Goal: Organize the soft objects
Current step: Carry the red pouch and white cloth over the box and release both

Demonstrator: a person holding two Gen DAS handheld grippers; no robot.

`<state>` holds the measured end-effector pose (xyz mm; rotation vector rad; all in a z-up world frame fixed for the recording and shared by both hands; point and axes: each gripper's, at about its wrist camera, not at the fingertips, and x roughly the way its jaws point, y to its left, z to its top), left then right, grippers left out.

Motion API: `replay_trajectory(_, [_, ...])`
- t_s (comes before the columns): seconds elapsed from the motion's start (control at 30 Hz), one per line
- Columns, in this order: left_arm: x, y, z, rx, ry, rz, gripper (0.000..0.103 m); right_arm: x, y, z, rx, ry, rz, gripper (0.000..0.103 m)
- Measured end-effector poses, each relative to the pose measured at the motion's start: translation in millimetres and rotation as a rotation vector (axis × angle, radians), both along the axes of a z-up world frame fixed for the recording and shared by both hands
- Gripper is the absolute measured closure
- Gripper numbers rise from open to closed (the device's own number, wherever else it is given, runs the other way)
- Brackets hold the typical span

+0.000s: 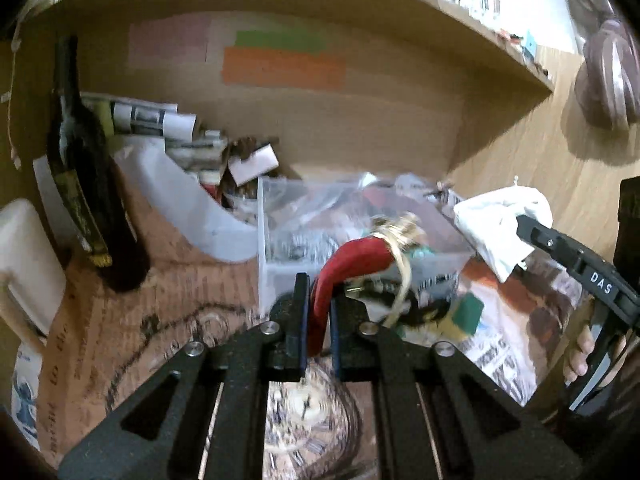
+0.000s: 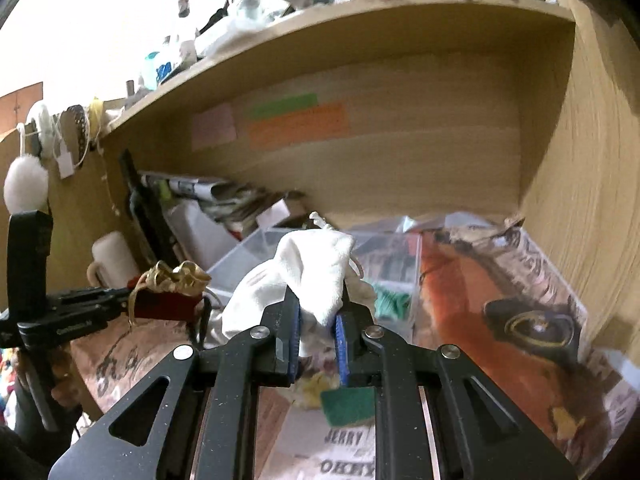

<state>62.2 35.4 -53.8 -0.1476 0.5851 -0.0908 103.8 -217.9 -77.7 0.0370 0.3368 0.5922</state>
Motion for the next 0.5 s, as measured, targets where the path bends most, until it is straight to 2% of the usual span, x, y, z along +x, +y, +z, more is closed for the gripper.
replay_trajectory(0.3, [34.9,4.5,25.9,0.009,-0.057,0.016,0.095,20.4,6.6,14.4,0.011,-0.045,-0.007,0.090])
replay_trajectory(0.43, [53.5,3.0,20.1,0.037,-0.006,0.011,0.094,36.4,12.7,13.9,0.005,-0.024,-0.003,0.090])
replay_trajectory(0.5, [55.6,3.2,12.4,0.049,0.022,0.008,0.086,41.5,13.8,10.8,0.001,-0.008,0.002,0.090])
